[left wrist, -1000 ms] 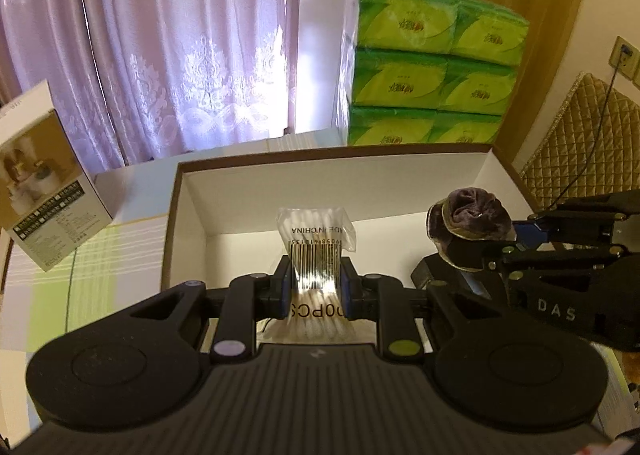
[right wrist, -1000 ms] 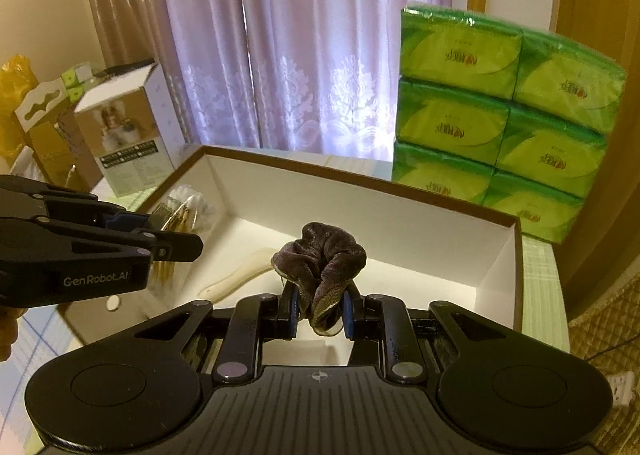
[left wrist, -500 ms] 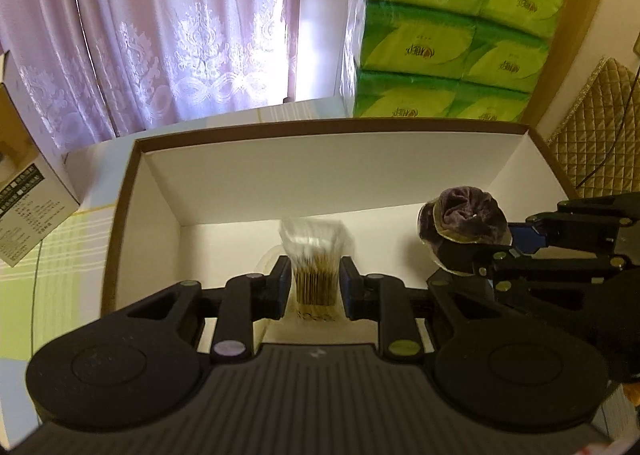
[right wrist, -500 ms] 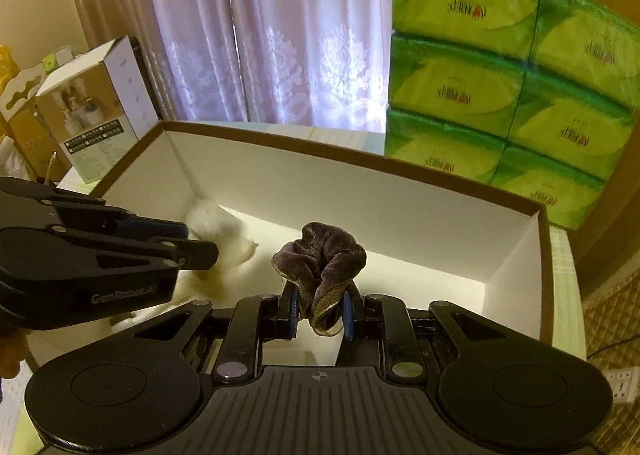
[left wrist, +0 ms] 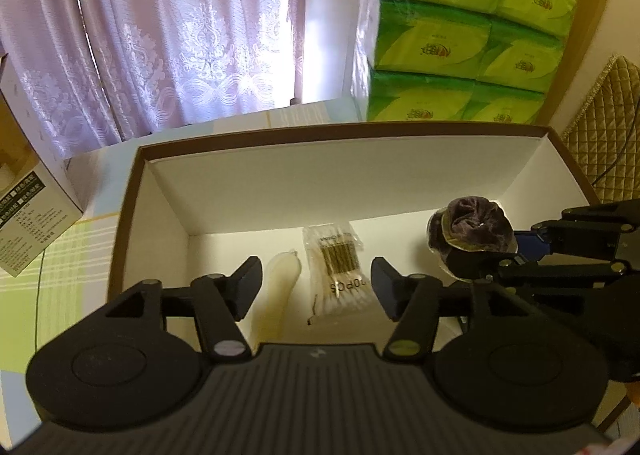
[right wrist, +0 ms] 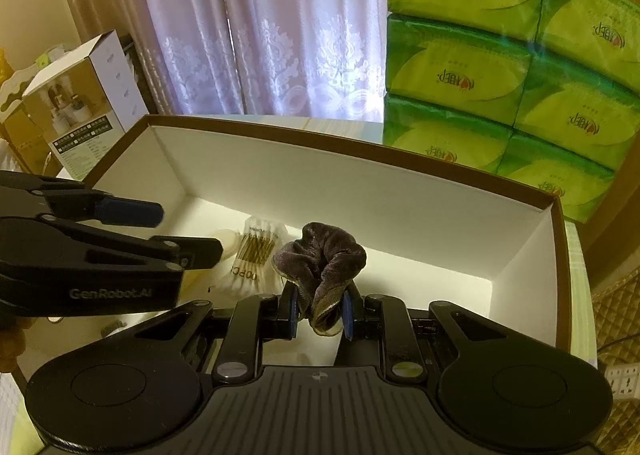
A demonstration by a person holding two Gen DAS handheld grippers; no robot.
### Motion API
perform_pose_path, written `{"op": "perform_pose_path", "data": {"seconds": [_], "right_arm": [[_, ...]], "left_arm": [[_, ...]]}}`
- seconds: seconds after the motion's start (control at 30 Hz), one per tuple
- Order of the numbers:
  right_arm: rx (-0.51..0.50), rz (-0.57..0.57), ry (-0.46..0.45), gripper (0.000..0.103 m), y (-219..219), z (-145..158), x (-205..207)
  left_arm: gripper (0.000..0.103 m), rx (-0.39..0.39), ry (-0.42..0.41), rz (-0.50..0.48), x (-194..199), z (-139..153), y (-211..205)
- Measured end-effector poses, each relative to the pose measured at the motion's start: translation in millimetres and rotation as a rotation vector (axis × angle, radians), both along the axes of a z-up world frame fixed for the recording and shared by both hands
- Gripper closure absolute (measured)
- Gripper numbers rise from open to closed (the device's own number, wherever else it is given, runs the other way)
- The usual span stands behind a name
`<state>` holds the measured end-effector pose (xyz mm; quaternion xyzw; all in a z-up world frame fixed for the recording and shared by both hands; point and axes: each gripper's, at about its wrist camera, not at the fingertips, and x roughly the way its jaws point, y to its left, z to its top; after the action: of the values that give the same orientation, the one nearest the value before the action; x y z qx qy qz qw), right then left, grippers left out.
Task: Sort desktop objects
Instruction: 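Open left tool to drop swab pack in box while right tool releases scrunchie inside, then withdraw both tools from the brown box back toward the table items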
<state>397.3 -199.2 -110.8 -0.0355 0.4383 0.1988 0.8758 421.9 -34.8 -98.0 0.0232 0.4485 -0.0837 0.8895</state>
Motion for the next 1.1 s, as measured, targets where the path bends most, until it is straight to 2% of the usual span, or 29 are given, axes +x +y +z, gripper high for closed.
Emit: {"op": "perform_pose_path", "data": {"seconds": [0.23, 0.3, 0.33, 0.4, 0.47, 0.6, 0.67, 0.73, 0.93, 1.1], "right_arm": [[0.031, -0.026, -0.009, 0.084, 1, -1, 3], [0.041, -0.035, -0.018, 0.075, 1, -1, 5], [0.054, -0.041, -0.033, 0.063, 0, 0, 4], [0.061, -0.061, -0.055, 0.052, -3, 1, 3], [0.06, -0.083, -0.064, 0.036, -7, 2, 2], [0.068, -0.085, -0.068, 0.022, -14, 6, -4], [0.06, -0.082, -0.074, 0.009, -16, 10, -9], [0.054, -0.084, -0.079, 0.003, -18, 13, -14], [0.074, -0.103, -0.078, 0.002, -27, 23, -33], [0.066, -0.127, -0.077, 0.002, -31, 30, -50]], "left_arm": [[0.037, -0.001, -0.01, 0.015, -1, 5, 7], [0.034, -0.004, -0.013, 0.019, -1, 6, 8], [0.034, -0.006, -0.014, 0.018, -1, 6, 9], [0.031, -0.011, -0.014, 0.026, -2, 8, 11], [0.028, -0.025, -0.011, 0.035, -3, 9, 15], [0.022, -0.04, -0.013, 0.052, -7, 13, 21], [0.02, -0.051, -0.014, 0.064, -10, 15, 24], [0.019, -0.058, -0.018, 0.071, -13, 18, 26], [0.016, -0.027, -0.09, 0.11, -33, 31, 26], [0.011, -0.053, -0.146, 0.126, -57, 47, 32]]}}
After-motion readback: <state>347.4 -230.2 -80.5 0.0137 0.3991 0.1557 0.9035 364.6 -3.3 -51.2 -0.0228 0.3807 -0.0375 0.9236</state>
